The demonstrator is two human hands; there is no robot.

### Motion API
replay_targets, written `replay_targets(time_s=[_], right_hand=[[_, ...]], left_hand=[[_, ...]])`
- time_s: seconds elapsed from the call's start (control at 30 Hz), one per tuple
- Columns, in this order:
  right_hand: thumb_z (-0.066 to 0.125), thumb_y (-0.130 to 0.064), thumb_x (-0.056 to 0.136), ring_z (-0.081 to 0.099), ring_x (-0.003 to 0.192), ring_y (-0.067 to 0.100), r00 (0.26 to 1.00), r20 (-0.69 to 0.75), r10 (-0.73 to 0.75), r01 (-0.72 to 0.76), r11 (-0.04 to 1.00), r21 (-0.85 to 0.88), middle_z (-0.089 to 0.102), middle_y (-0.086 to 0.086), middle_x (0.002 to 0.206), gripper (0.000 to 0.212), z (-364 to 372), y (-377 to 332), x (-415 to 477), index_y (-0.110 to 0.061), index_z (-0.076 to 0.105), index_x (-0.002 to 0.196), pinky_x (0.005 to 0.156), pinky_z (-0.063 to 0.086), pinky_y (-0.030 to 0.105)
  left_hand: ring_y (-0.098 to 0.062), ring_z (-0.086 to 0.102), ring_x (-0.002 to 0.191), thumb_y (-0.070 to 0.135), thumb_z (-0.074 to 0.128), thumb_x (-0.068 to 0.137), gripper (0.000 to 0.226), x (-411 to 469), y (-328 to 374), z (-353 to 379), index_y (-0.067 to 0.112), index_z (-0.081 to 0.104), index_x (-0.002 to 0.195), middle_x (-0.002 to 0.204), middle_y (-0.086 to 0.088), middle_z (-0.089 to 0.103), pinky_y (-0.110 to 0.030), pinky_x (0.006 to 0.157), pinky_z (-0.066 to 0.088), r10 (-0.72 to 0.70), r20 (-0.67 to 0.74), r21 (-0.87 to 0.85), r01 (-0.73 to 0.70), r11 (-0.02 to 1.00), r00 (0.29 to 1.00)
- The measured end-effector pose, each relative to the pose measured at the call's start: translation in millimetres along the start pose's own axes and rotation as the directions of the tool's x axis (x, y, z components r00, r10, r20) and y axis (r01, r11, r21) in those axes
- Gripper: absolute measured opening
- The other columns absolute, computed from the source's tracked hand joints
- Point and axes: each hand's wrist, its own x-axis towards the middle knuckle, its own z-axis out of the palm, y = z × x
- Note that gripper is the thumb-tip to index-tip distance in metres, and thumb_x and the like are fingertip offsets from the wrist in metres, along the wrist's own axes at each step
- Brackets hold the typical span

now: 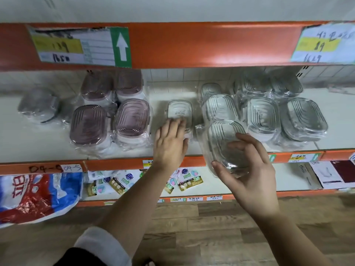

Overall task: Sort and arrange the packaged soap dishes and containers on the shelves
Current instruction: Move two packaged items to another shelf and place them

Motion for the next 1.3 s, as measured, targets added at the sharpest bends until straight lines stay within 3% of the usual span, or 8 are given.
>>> replay_targets(time_s=[0.23, 0.37, 0.43, 0.53, 0.67, 0.9, 1.1, 1.3], right_hand=[[0.070, -0.045, 0.078, 0.051, 0.125, 0.024, 1.000, -0.006, -0.029, 0.029, 1.000, -0.011, 0.053, -0.002, 0.128, 0.040, 15.6, -1.1, -21.7, -0.015, 0.064, 0.103, 0.098, 0.046, 0.040], [0.071, -0.042, 0.079, 0.049, 0.127, 0.026, 0.998, -0.015, -0.064, 0.064, 0.998, 0.010, 0.052, -0.002, 0.129, 0.038, 19.4, 1.1, -41.9, -0.018, 0.059, 0.106, 0.102, 0.043, 0.037], [0.071, -0.040, 0.079, 0.050, 0.126, 0.027, 0.998, 0.006, -0.068, 0.068, 0.997, 0.027, 0.052, 0.000, 0.128, 0.036, 26.1, 3.9, -53.8, -0.019, 0.058, 0.106, 0.100, 0.044, 0.044], [0.072, -0.038, 0.079, 0.051, 0.125, 0.028, 0.999, 0.039, -0.032, 0.031, 0.999, 0.023, 0.054, 0.004, 0.125, 0.037, 42.6, 9.6, -63.5, -0.012, 0.063, 0.103, 0.096, 0.046, 0.051], [0.070, -0.039, 0.079, 0.052, 0.119, 0.028, 0.993, 0.117, -0.022, 0.027, 0.999, -0.040, 0.053, 0.007, 0.123, 0.041, 71.7, 17.8, -51.1, -0.007, 0.061, 0.104, 0.095, 0.047, 0.046], [0.076, -0.040, 0.075, 0.055, 0.105, 0.036, 0.977, 0.211, 0.016, 0.024, 0.982, -0.189, 0.056, 0.015, 0.112, 0.047, 125.4, 19.4, -7.5, -0.003, 0.062, 0.102, 0.091, 0.049, 0.043], [0.078, -0.040, 0.077, 0.055, 0.111, 0.041, 0.974, 0.226, 0.005, 0.068, 0.946, -0.316, 0.059, 0.022, 0.112, 0.050, 149.9, 7.9, 10.2, -0.001, 0.065, 0.106, 0.099, 0.047, 0.049], [0.065, -0.046, 0.089, 0.033, 0.137, 0.040, 0.936, 0.320, 0.149, -0.007, 0.915, -0.403, 0.046, 0.022, 0.139, 0.059, 165.6, 3.9, 34.5, -0.005, 0.055, 0.131, 0.112, 0.032, 0.045]], left_hand=[[-0.032, 0.051, 0.123, 0.012, 0.061, 0.082, 0.049, -9.2, 2.9, -6.6, 0.004, 0.056, 0.131, 0.132, -0.010, 0.055, -0.040, 0.104, 0.040, 0.094, 0.062, -0.026, -0.092, 0.995, 0.994], [-0.027, 0.035, 0.138, 0.000, 0.034, 0.088, 0.059, -0.8, 1.9, -21.4, 0.007, 0.040, 0.146, 0.149, -0.008, 0.041, -0.033, 0.114, 0.024, 0.087, 0.165, -0.052, -0.079, 0.995, 0.983], [-0.030, 0.045, 0.132, 0.001, 0.030, 0.082, 0.061, -2.3, 0.0, -35.8, 0.004, 0.047, 0.140, 0.142, -0.012, 0.050, -0.036, 0.110, 0.033, 0.122, 0.117, -0.047, -0.117, 0.992, 0.986], [-0.030, 0.058, 0.117, 0.004, 0.054, 0.080, 0.050, -8.5, -9.0, -51.1, 0.007, 0.061, 0.129, 0.127, -0.009, 0.062, -0.040, 0.100, 0.042, 0.198, -0.034, 0.086, -0.194, 0.977, 0.980], [-0.029, 0.052, 0.123, 0.025, 0.055, 0.090, 0.043, -12.3, -33.5, -62.4, 0.014, 0.058, 0.131, 0.131, -0.006, 0.058, -0.044, 0.103, 0.035, 0.129, -0.078, 0.158, -0.115, 0.981, 0.989], [-0.031, 0.049, 0.127, 0.035, 0.040, 0.097, 0.048, -15.5, -69.2, -60.6, 0.009, 0.056, 0.134, 0.137, -0.010, 0.054, -0.045, 0.108, 0.031, 0.026, -0.047, 0.162, -0.018, 0.987, 0.999], [-0.030, 0.054, 0.122, 0.029, 0.048, 0.097, 0.041, -17.0, -79.6, -55.4, 0.006, 0.060, 0.129, 0.131, -0.010, 0.060, -0.042, 0.102, 0.037, 0.050, -0.126, 0.088, -0.039, 0.995, 0.991], [-0.028, 0.057, 0.119, 0.029, 0.047, 0.097, 0.039, -14.4, -86.7, -52.6, 0.008, 0.063, 0.126, 0.129, -0.006, 0.062, -0.041, 0.097, 0.039, 0.083, -0.171, 0.066, -0.073, 0.995, 0.982]])
